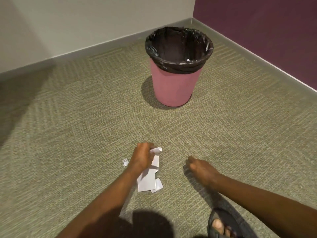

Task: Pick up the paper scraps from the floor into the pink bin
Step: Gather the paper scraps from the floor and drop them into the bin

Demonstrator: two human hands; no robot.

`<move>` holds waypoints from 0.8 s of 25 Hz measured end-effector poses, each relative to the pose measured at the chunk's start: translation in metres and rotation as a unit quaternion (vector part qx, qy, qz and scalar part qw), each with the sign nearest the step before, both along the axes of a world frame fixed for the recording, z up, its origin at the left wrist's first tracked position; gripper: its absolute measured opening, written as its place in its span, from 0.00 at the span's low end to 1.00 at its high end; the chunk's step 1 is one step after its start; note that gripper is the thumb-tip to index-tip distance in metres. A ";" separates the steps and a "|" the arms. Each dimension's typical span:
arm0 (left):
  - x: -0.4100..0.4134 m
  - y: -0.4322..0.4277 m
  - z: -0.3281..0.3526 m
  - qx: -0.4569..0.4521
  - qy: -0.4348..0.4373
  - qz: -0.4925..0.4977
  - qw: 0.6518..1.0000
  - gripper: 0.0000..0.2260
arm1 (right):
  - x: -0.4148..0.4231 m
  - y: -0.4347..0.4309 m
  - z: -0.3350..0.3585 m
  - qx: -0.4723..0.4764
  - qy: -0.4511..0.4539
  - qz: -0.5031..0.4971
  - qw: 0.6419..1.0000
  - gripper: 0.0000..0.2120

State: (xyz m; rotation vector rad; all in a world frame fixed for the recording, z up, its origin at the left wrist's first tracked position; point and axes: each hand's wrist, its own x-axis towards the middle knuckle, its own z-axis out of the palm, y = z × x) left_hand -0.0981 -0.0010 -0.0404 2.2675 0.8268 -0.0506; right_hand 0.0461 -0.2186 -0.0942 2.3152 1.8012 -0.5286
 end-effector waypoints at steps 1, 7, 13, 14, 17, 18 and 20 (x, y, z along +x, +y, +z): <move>-0.001 0.008 0.001 -0.011 -0.014 0.024 1.000 0.08 | 0.003 0.005 0.009 0.013 0.008 -0.004 1.000 0.14; 0.047 0.046 0.082 -0.043 -0.174 0.120 0.976 0.04 | 0.041 0.077 0.134 0.260 0.081 -0.150 0.950 0.06; 0.163 0.101 0.222 0.008 -0.326 0.156 0.932 0.04 | 0.130 0.170 0.281 0.465 0.085 -0.281 0.835 0.02; 0.186 0.108 0.236 0.003 -0.318 0.165 0.933 0.05 | 0.145 0.183 0.293 0.462 0.125 -0.314 0.820 0.02; 0.236 0.114 0.252 -0.066 -0.237 0.155 0.957 0.23 | 0.173 0.210 0.301 0.395 0.190 -0.399 0.805 0.06; 0.244 0.113 0.251 -0.078 -0.212 0.140 0.964 0.29 | 0.176 0.214 0.300 0.379 0.183 -0.414 0.807 0.07; 0.244 0.107 0.241 -0.035 -0.199 0.113 0.973 0.32 | 0.175 0.212 0.296 0.374 0.125 -0.406 0.825 0.10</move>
